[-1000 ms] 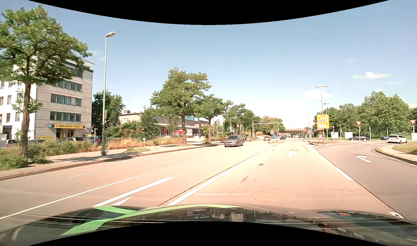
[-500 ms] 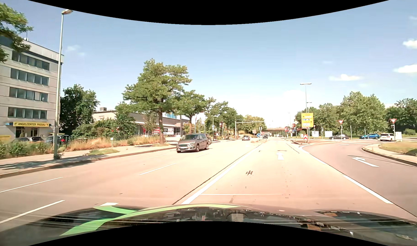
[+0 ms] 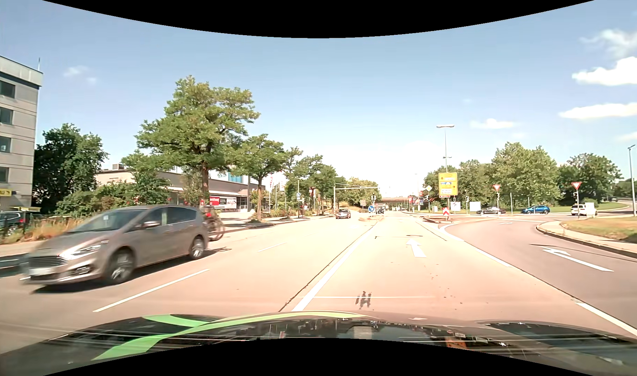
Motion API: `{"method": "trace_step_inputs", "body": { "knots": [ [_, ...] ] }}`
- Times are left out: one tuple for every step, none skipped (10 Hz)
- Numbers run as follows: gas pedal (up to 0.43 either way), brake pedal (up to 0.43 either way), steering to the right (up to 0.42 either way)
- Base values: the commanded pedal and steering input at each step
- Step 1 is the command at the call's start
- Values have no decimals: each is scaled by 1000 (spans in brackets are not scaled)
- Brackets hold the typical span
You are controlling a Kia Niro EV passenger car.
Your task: Follow the waypoints while adhering to traffic rules and regulations
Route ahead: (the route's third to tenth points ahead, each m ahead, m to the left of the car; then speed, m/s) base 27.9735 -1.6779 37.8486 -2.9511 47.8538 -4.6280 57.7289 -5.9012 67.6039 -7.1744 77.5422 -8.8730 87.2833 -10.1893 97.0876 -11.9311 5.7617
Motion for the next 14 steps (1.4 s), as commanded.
{"method": "trace_step_inputs", "body": {
  "knots": [
    [197,0,121],
    [197,0,121],
    [197,0,118],
    [197,0,114],
    [197,0,112],
    [197,0,111],
    [197,0,109],
    [197,0,104],
    [197,0,94],
    [197,0,85],
    [197,0,67],
    [197,0,50],
    [197,0,37],
    [197,0,33]
  ]
}}
